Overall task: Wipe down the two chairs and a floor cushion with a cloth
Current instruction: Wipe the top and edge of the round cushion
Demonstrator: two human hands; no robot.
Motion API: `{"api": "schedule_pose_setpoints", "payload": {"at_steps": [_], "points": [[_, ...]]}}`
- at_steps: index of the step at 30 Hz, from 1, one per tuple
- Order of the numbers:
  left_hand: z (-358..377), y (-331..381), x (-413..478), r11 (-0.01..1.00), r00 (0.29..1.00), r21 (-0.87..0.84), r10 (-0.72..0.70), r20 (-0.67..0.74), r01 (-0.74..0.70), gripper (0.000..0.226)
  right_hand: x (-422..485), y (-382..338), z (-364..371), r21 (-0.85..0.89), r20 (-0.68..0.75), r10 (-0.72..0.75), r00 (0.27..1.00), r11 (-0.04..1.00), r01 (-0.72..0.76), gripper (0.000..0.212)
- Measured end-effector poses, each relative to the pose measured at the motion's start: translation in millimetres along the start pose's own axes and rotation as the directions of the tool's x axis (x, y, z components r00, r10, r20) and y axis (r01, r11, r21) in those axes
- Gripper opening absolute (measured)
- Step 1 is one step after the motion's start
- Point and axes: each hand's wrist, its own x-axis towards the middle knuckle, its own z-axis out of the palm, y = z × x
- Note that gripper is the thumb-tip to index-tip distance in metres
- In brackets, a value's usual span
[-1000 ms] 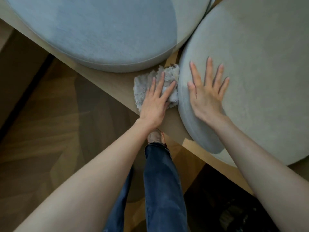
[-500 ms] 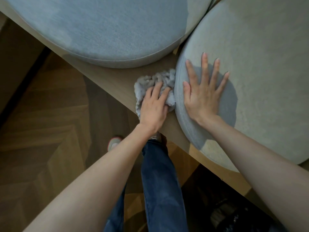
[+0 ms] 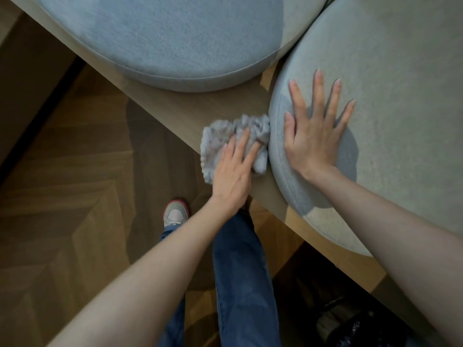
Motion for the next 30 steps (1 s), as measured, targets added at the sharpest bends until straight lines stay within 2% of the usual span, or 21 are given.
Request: {"api": "schedule_pose_setpoints", "payload": {"at_steps": [2, 5, 7, 11, 14, 22, 27, 28, 30], "points": [[-14, -9, 30, 0.999, 0.999, -0.008, 0.036, -0.008, -0.036, 0.060, 0, 0, 1, 0.003, -0.010, -0.002, 1.000, 1.000, 0.002, 0.054], [-34, -25, 59, 0.993, 0.990, 0.006, 0.120, 0.076, -0.121, 0.065, 0, -1, 2, 0.000, -0.023, 0.000, 1.000, 1.000, 0.000, 0.054], [-40, -26, 66, 0.994, 0.990, 0.008, 0.110, 0.089, -0.111, 0.064, 0, 0, 2, 0.001, -0.017, 0.004, 1.000, 1.000, -0.004, 0.054], [-38, -14, 64, 0.998, 1.000, -0.062, 0.001, 0.013, 0.000, 0.060, 0, -2, 0, 0.009, 0.000, 0.009, 1.000, 1.000, -0.009, 0.055], [-32, -17, 40, 0.996, 0.998, -0.076, -0.050, -0.045, 0.046, 0.064, 1, -1, -3, 0.010, 0.010, 0.012, 1.000, 1.000, -0.013, 0.055], [-59, -87, -8, 0.956, 0.954, -0.086, -0.288, -0.086, 0.281, 0.064, 1, 0, 2, 0.016, -0.014, 0.011, 1.000, 1.000, -0.011, 0.056], [-62, -84, 1, 0.950, 0.953, -0.142, -0.292, -0.084, 0.278, 0.063, 1, 0, 3, 0.012, -0.025, 0.013, 1.000, 1.000, -0.012, 0.056], [-58, -77, 0, 0.955, 0.959, -0.155, -0.269, -0.089, 0.253, 0.063, 1, 0, 3, 0.017, -0.029, 0.013, 1.000, 1.000, -0.012, 0.056], [-45, -58, -5, 0.980, 0.988, -0.158, -0.136, -0.072, 0.123, 0.069, 0, -1, 2, 0.023, -0.033, 0.009, 0.999, 1.000, -0.009, 0.056]]}}
